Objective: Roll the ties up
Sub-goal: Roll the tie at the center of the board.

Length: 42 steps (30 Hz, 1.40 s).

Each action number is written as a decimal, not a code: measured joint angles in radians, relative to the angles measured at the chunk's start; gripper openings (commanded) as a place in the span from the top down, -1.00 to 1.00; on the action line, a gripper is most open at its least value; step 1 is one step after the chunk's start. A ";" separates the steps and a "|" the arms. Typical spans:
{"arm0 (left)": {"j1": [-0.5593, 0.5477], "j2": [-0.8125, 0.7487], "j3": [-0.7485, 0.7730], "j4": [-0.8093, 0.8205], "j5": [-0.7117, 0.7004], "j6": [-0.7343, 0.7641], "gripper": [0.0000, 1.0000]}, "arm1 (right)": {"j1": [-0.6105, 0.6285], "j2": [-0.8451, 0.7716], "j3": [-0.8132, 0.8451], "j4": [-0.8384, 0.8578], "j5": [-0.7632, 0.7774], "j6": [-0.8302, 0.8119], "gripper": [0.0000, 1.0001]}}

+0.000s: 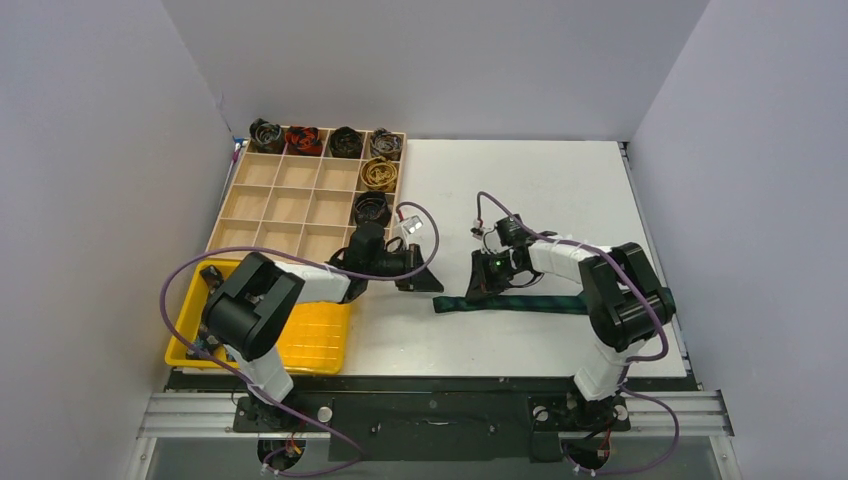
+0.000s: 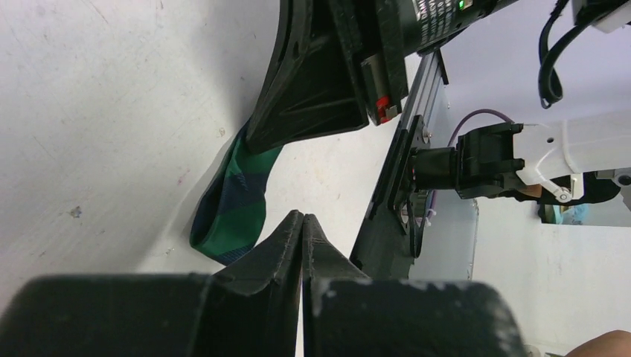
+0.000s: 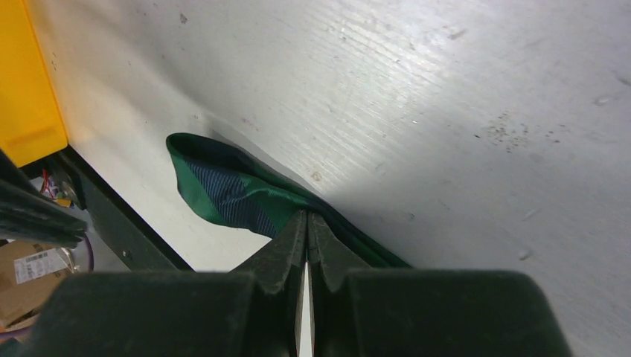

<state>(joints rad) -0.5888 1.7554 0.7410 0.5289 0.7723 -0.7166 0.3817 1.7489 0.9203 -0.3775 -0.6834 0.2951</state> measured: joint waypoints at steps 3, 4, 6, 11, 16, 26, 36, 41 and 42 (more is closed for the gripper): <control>0.014 -0.028 -0.008 -0.002 0.005 0.014 1.00 | 0.013 0.000 0.007 0.000 0.010 -0.002 1.00; 0.017 -0.030 -0.008 -0.006 0.006 0.022 0.96 | 0.016 0.000 0.008 -0.001 0.011 -0.005 1.00; 0.022 -0.030 -0.011 -0.023 0.005 0.037 0.26 | 0.016 -0.001 0.010 -0.003 0.012 -0.008 1.00; 0.032 -0.039 -0.030 -0.114 -0.023 0.066 -0.28 | 0.011 -0.030 0.010 -0.040 0.014 -0.023 1.00; 0.039 -0.032 -0.062 -0.145 -0.043 0.046 -0.28 | 0.011 -0.085 0.010 -0.063 0.007 -0.021 1.00; 0.030 0.106 -0.025 -0.043 0.017 -0.040 0.35 | 0.011 -0.029 0.010 -0.066 -0.005 -0.018 1.00; 0.020 0.094 -0.024 0.032 0.049 -0.106 1.00 | 0.019 0.024 0.032 -0.066 -0.027 -0.005 1.00; 0.016 0.053 0.008 0.058 0.068 -0.118 1.00 | 0.056 0.063 0.070 -0.048 -0.039 0.017 1.00; 0.014 0.053 0.015 0.059 0.070 -0.119 1.00 | 0.064 0.072 0.080 -0.040 -0.041 0.024 1.00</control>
<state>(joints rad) -0.5747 1.8084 0.7559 0.5880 0.8425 -0.8360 0.4454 1.8206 1.0000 -0.4179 -0.7242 0.3195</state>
